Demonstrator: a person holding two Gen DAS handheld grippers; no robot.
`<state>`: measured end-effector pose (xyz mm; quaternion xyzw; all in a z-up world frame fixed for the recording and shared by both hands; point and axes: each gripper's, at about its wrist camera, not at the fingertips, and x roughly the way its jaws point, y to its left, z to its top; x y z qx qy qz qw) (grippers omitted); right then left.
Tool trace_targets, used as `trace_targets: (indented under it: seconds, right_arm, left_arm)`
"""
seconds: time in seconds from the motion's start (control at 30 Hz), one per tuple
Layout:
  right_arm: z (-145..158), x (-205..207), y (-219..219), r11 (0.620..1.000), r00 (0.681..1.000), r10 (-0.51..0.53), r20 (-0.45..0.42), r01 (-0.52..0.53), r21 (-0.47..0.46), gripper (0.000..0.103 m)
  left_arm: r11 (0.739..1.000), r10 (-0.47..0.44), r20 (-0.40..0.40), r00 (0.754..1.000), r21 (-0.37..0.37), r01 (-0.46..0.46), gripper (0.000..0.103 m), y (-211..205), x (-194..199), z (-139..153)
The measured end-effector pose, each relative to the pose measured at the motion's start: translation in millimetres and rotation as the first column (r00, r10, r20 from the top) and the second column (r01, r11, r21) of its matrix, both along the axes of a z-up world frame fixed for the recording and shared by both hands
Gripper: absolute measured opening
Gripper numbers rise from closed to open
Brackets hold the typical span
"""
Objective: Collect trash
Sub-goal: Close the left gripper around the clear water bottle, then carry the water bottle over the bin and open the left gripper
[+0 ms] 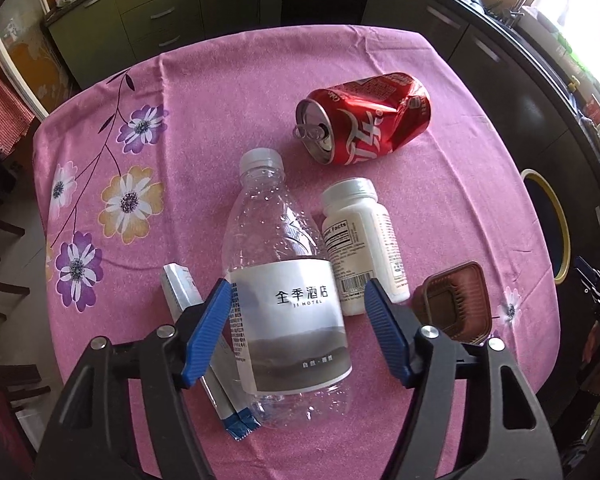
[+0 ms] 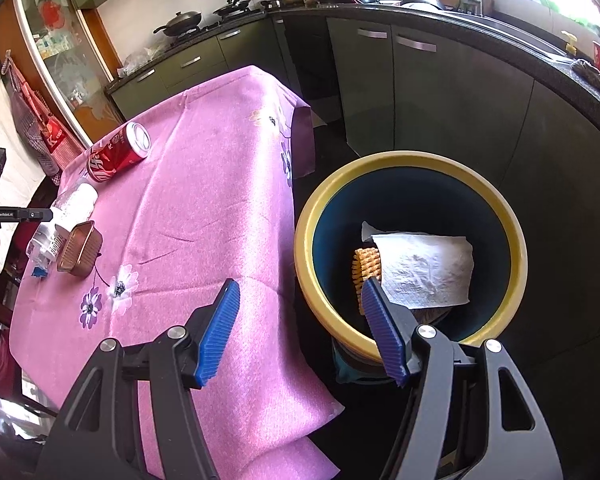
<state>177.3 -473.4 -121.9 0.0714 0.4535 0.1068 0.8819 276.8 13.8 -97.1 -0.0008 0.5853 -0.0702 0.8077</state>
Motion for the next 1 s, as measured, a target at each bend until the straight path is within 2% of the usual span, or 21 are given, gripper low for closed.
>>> trace_targets:
  seconds: [0.17, 0.43, 0.6, 0.73, 1.0]
  right_arm:
    - [-4, 2, 1, 1.0, 1.0, 0.005, -0.012, -0.005, 0.01, 0.064]
    - [-8, 3, 10, 1.0, 0.999, 0.026, -0.023, -0.026, 0.016, 0.064]
    - [-8, 3, 12, 0.999, 0.999, 0.029, -0.026, -0.029, 0.019, 0.065]
    - [-11, 3, 13, 0.999, 0.999, 0.031, -0.036, -0.03, 0.022, 0.069]
    - [-15, 3, 14, 0.999, 0.998, 0.032, -0.046, -0.031, 0.03, 0.068]
  left_arm:
    - [0.999, -0.006, -0.026, 1.0, 0.051, 0.007, 0.061, 0, 6, -8]
    - [0.997, -0.019, -0.07, 0.997, 0.07, 0.024, 0.065, -2, 18, -17]
    - [0.994, -0.029, -0.111, 0.993, 0.1, 0.04, 0.066, -8, 24, -32]
    - [0.995, -0.026, -0.154, 0.988, 0.092, 0.04, 0.065, -8, 29, -48]
    - [0.997, -0.028, -0.116, 0.993, 0.07, 0.036, 0.063, -9, 26, -44]
